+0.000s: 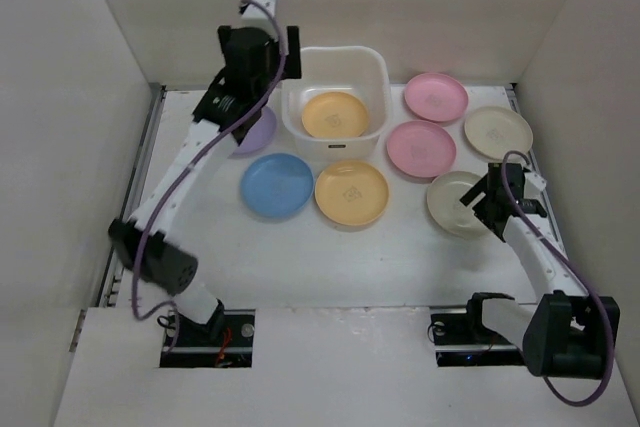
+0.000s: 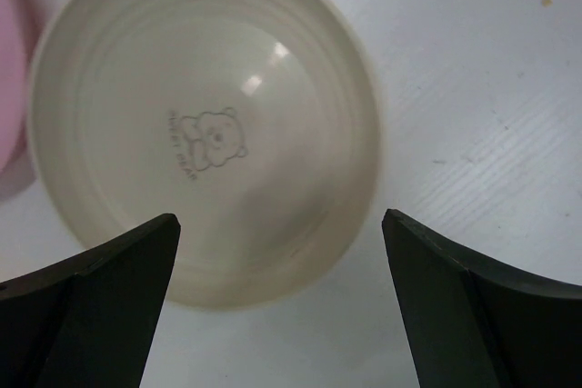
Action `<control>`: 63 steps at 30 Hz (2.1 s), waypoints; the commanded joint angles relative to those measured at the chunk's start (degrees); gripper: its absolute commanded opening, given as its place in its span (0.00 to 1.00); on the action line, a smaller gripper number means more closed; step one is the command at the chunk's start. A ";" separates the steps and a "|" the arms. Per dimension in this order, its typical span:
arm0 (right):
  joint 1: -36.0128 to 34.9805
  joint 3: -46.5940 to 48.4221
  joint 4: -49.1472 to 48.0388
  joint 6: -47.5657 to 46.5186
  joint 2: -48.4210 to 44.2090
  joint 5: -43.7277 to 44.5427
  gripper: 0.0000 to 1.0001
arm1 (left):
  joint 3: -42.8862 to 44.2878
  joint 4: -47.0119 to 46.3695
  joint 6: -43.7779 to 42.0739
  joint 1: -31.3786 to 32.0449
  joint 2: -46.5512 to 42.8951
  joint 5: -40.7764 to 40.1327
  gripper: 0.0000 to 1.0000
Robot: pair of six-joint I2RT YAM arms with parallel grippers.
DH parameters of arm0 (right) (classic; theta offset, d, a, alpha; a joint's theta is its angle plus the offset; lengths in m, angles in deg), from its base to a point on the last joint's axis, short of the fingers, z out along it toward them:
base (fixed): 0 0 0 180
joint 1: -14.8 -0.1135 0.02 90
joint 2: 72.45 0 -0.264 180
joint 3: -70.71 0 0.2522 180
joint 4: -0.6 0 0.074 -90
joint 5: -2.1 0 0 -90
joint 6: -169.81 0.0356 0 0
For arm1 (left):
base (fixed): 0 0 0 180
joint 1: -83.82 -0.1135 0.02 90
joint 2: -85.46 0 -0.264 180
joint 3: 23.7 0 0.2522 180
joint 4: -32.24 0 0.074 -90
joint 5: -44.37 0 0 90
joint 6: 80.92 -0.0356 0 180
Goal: Place the plates into the plastic bin on the countertop
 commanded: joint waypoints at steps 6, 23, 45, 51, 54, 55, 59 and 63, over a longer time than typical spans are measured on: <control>8.92 -2.86 0.73 6.61 2.84 -1.71 0.92 | -41.87 2.17 15.07 -3.41 -25.70 -10.34 1.00; 11.56 -1.36 -5.94 10.21 16.37 -7.06 0.56 | -52.20 9.90 18.08 -9.56 -35.58 -4.97 1.00; 1.29 11.00 17.42 23.31 -11.56 -2.67 0.00 | -46.22 11.49 21.06 -8.51 -30.40 -4.53 1.00; -8.63 26.99 8.50 19.73 -3.43 -2.06 0.00 | -46.57 11.49 22.91 -8.68 -29.25 -4.53 1.00; -14.35 38.68 3.73 13.32 7.64 -1.09 0.00 | -46.57 11.75 23.09 -8.86 -28.46 -4.53 1.00; -16.11 43.07 2.59 10.94 11.59 -0.39 0.00 | -46.66 11.75 23.09 -8.86 -28.46 -4.53 1.00; -20.77 60.03 -1.20 -1.00 27.06 1.02 0.00 | -47.01 11.84 23.17 -9.21 -28.99 -4.53 1.00; -22.97 73.40 -2.70 -10.77 41.13 1.11 0.00 | -47.98 12.10 23.17 -10.00 -30.39 -4.53 1.00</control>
